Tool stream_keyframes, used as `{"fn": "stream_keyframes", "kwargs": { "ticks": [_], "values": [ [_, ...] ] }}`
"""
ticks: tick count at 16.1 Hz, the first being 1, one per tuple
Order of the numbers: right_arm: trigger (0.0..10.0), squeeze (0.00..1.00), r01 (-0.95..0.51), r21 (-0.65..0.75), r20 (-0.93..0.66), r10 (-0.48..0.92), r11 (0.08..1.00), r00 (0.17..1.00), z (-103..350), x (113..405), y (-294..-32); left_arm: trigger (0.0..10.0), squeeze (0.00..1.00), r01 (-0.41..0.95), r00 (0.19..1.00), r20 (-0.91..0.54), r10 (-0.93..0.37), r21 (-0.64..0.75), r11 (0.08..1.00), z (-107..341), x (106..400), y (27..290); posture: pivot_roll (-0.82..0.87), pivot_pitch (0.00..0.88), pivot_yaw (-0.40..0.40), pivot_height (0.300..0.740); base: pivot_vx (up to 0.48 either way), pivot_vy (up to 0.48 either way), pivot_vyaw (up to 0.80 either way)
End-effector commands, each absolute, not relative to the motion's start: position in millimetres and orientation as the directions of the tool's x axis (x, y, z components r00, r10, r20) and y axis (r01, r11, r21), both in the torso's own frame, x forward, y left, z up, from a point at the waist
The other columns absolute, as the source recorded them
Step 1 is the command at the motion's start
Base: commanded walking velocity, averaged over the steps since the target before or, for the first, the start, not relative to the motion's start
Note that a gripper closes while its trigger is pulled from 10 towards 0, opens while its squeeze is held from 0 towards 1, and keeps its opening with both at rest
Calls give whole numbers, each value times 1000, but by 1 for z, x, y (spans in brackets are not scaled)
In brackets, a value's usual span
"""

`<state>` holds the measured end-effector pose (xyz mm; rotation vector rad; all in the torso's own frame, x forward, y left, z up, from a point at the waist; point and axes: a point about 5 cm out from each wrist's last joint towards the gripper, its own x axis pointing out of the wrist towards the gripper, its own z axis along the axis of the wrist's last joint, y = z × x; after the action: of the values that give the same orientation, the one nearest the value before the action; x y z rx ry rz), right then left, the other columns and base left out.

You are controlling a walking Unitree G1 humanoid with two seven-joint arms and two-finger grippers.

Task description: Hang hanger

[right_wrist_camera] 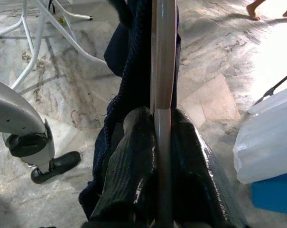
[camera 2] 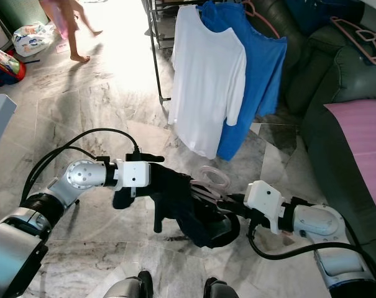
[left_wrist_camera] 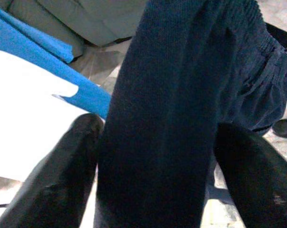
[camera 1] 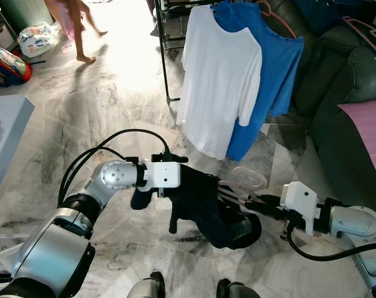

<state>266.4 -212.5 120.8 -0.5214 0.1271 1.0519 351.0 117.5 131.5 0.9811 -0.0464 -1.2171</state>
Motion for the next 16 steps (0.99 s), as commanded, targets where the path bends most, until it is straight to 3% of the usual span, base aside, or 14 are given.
{"fn": "stream_keyframes", "kwargs": {
  "ticks": [1,9,16],
  "values": [
    [10000,0,-868,-363,-339,820,338,461,127,265,-208,0,0,771,387,-482,-786,636,-10,132,352,120,-91,201,73,740,0,0,0],
    [10000,0,-884,-373,-364,832,282,419,129,270,-205,0,0,814,321,-520,-791,578,-50,126,348,115,-89,200,80,740,0,0,0],
    [10000,0,-895,-381,-390,837,234,385,129,276,-200,0,0,824,314,-532,-787,564,-52,124,348,117,-78,198,74,740,0,0,0]
  ]
}}
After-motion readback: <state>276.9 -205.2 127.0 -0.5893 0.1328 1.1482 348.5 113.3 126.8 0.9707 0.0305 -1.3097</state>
